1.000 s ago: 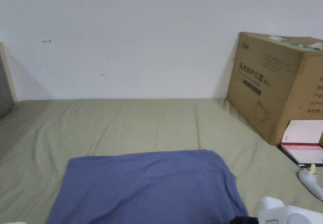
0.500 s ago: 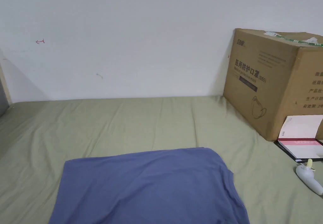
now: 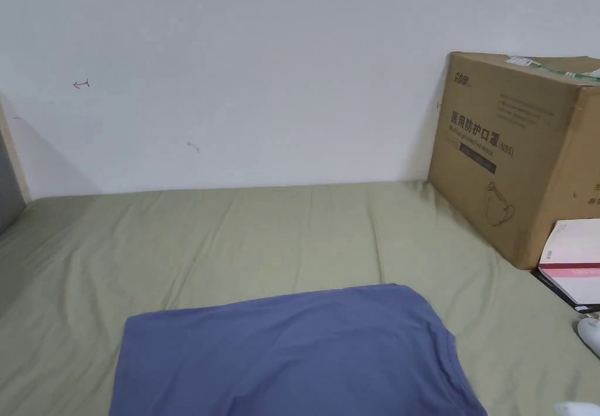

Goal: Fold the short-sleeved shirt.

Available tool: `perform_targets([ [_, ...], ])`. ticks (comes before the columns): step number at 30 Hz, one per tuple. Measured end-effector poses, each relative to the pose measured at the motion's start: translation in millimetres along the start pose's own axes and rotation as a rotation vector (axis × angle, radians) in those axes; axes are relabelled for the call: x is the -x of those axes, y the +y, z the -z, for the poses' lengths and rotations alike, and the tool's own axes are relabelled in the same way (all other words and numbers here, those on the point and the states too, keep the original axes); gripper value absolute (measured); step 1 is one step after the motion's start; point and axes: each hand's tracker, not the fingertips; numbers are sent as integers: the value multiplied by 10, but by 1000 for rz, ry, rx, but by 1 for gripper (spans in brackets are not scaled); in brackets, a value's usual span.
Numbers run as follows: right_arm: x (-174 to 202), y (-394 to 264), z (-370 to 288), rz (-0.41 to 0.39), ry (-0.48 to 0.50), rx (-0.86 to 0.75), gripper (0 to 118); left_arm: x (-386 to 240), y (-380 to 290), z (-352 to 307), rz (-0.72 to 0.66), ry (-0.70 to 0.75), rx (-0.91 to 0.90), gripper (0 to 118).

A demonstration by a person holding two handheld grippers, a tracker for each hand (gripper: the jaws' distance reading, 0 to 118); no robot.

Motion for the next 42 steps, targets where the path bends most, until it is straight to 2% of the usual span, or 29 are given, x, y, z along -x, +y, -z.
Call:
perform_targets([
  [3,-3,462,130,49,21,-71,9,30,401,214,-36,-14,-12,6],
  [6,-26,954,497,89,26,-73,9,81,821,669,-59,-2,39,6],
  [11,-109,1563,1425,166,-19,48,9,208,1282,1496,-101,-3,128,6],
  [14,-118,1737,1817,169,-36,67,10,260,1331,1872,-101,18,175,7],
  [15,-127,1749,1914,169,-40,68,16,268,1318,1960,-98,23,185,11],
  [16,-112,1761,1974,168,-69,59,36,269,1301,2020,-97,34,187,21],
  [17,-97,1762,1997,167,-109,34,67,262,1282,2034,-91,69,184,43],
  [18,-78,1754,2005,160,-138,18,99,253,1241,2027,-84,99,173,82],
  [19,-42,1703,1957,154,-146,-5,102,258,1201,1985,-92,89,143,96],
  [23,74,1576,1627,109,-127,-109,102,222,1143,1588,-148,-14,-16,95],
  [27,440,1318,980,-12,-101,-354,102,-62,1132,935,-69,0,-225,95],
  [29,674,1126,613,-85,-44,-520,101,-212,1041,595,-23,-13,-369,94],
  [30,796,1001,431,-101,-12,-619,97,-338,1004,412,-2,-9,-440,92],
  [31,919,887,273,-132,22,-676,86,-420,925,242,17,-10,-508,87],
  [32,1015,791,158,-145,49,-712,61,-481,851,112,28,-21,-562,76],
  [33,1116,682,49,-156,76,-750,6,-552,772,-24,34,-28,-604,46],
  [34,1207,589,-38,-159,97,-784,0,-656,729,-152,45,-33,-642,13],
  [35,1290,538,-77,-157,90,-789,0,-719,677,-235,52,-21,-667,0],
  [36,1364,430,-122,-149,63,-775,0,-785,619,-311,60,5,-681,0],
  [38,1438,376,-153,-145,168,-765,0,-893,537,-423,67,66,-737,0],
  [40,1527,345,-138,-145,119,-787,0,-918,496,-496,79,11,-747,0],
  [42,1562,341,-117,-158,103,-798,0,-985,518,-505,92,39,-747,0],
])
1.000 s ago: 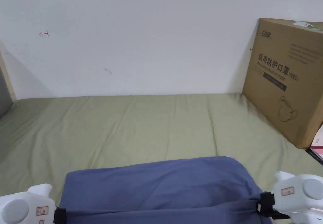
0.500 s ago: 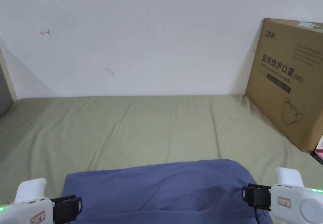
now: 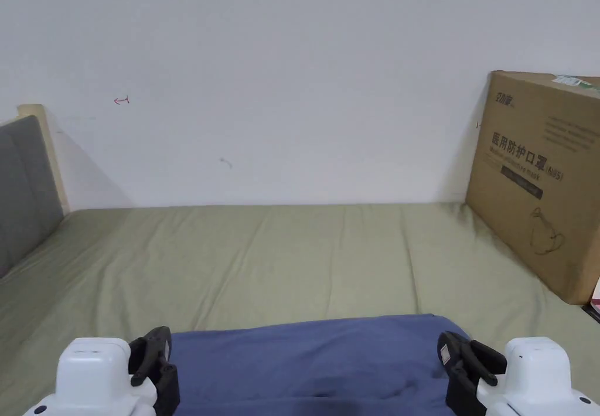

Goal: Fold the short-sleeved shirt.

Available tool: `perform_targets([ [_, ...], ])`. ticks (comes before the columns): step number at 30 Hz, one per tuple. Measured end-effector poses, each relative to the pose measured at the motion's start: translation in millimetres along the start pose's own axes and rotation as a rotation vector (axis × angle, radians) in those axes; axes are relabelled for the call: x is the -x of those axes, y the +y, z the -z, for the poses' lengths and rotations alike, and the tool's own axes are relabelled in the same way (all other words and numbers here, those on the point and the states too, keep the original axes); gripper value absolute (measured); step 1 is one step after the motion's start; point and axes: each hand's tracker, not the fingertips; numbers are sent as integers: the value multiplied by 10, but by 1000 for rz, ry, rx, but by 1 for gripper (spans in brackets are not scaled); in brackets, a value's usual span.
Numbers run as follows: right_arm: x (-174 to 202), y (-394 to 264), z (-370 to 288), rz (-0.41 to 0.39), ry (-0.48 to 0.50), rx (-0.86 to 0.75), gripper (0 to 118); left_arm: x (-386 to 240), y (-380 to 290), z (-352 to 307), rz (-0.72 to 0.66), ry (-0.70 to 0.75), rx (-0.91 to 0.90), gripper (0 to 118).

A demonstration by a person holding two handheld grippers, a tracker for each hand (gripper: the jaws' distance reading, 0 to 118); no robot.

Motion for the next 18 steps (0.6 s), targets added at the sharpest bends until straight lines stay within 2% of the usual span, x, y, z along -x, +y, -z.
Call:
perform_targets([
  [3,-2,40,128,-7,-46,29,0,29,72,40,-19,-4,10,0],
  [5,-59,95,183,42,-41,52,0,118,155,258,-67,-16,139,0],
  [7,-115,109,234,63,-37,62,0,334,131,640,-105,-8,390,0],
  [10,-203,97,312,74,-31,93,0,752,-208,1279,-206,2,884,0],
  [12,-256,57,409,74,-25,134,0,999,-560,1530,-262,-15,1043,3],
  [13,-267,32,419,77,-23,157,0,1090,-716,1597,-265,-1,1070,23],
  [14,-288,5,454,82,-17,173,0,1154,-832,1649,-282,17,1092,64],
  [15,-309,-29,488,87,-13,185,0,1231,-959,1710,-279,52,1111,110],
  [16,-327,-61,516,89,-11,193,0,1272,-1115,1712,-291,55,1125,116],
  [18,-337,-123,528,88,-9,211,0,1298,-1239,1769,-271,68,1079,111],
])
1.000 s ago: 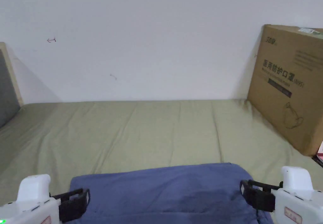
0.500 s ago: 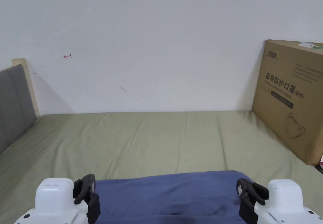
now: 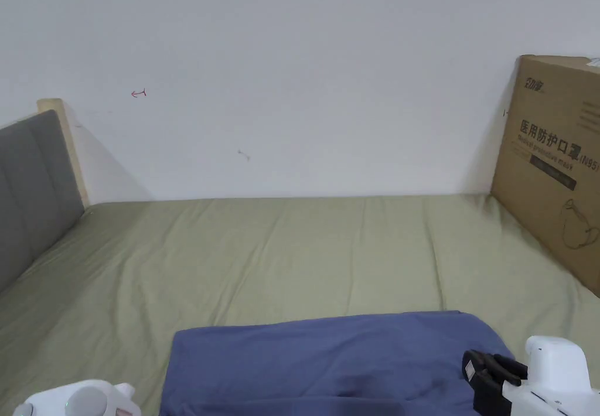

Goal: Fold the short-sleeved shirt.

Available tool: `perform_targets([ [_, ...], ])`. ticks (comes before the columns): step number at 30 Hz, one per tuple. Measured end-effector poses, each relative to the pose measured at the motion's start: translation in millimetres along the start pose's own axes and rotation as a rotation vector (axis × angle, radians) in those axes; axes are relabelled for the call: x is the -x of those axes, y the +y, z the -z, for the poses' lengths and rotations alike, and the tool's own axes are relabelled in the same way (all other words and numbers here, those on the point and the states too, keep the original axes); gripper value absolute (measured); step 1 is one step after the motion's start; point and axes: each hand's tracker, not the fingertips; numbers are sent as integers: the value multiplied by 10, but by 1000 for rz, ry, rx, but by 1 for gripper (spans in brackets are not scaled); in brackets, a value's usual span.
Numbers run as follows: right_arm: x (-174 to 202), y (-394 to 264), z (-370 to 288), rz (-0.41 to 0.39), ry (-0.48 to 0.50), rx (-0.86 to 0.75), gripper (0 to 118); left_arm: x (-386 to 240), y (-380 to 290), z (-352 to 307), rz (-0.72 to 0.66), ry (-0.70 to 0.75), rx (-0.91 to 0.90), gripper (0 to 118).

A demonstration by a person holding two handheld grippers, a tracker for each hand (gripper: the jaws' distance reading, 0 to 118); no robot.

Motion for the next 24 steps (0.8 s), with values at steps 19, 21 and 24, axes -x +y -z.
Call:
perform_targets([
  [19,-1024,-96,318,142,-92,246,0,-273,-337,-113,281,69,-211,3],
  [21,-1193,-24,474,137,-167,316,33,-201,-285,-187,231,31,-214,3],
  [24,-1496,-89,858,212,-234,590,114,-191,-196,-236,196,24,-216,3],
])
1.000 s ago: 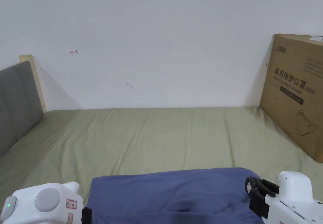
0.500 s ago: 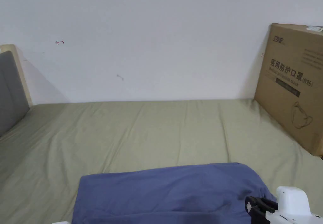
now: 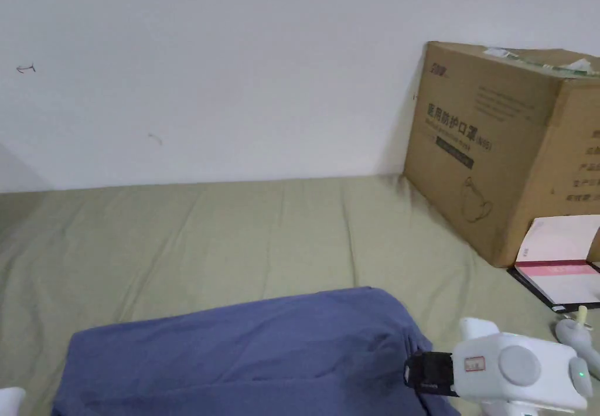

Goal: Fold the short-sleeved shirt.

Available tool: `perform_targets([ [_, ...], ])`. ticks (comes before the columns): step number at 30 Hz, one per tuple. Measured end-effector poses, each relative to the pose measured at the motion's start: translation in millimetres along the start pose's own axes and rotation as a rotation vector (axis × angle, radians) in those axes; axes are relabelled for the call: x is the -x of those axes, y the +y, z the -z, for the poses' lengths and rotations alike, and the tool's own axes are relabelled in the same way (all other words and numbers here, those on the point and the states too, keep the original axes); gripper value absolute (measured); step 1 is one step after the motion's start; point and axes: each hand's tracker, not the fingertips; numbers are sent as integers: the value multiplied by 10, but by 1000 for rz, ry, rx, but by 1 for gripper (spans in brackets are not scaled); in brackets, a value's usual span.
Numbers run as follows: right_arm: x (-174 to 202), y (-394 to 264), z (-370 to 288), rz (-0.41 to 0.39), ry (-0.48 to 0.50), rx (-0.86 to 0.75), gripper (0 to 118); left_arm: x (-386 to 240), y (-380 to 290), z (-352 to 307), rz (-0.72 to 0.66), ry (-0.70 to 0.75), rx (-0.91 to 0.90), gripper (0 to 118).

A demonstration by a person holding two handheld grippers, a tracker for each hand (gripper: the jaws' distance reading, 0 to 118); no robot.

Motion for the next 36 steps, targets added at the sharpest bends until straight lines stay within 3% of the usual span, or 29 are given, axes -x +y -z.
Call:
perform_targets([
  [3,-277,1,270,71,2,63,114,-167,4,-63,20,24,6,3],
  [6,-442,1,462,23,-105,101,105,-233,-12,-42,41,44,26,3],
  [8,-489,-40,562,-9,-101,141,80,-228,-35,-13,42,44,45,3],
  [9,-505,-60,605,-22,-73,168,57,-223,-51,2,40,42,55,3],
  [11,-456,-126,600,-22,-55,174,41,-198,-45,42,26,38,67,3],
  [12,-422,-151,557,-75,-105,139,34,-193,-56,53,14,34,73,3],
  [15,-377,-178,485,-153,-128,85,5,-183,-53,66,3,30,75,3],
  [17,-426,-183,412,-134,-70,98,4,-201,-57,18,9,30,69,3],
  [20,-436,-203,241,-193,-88,82,4,-173,-12,-96,16,20,52,3],
  [26,-535,-341,-230,-226,-40,108,4,-57,-76,-439,106,-10,84,3],
  [31,-717,-696,-609,-195,90,214,4,266,-504,-757,33,-124,139,3],
  [36,-837,-1044,-587,-185,98,241,4,397,-995,-783,86,-154,185,3],
])
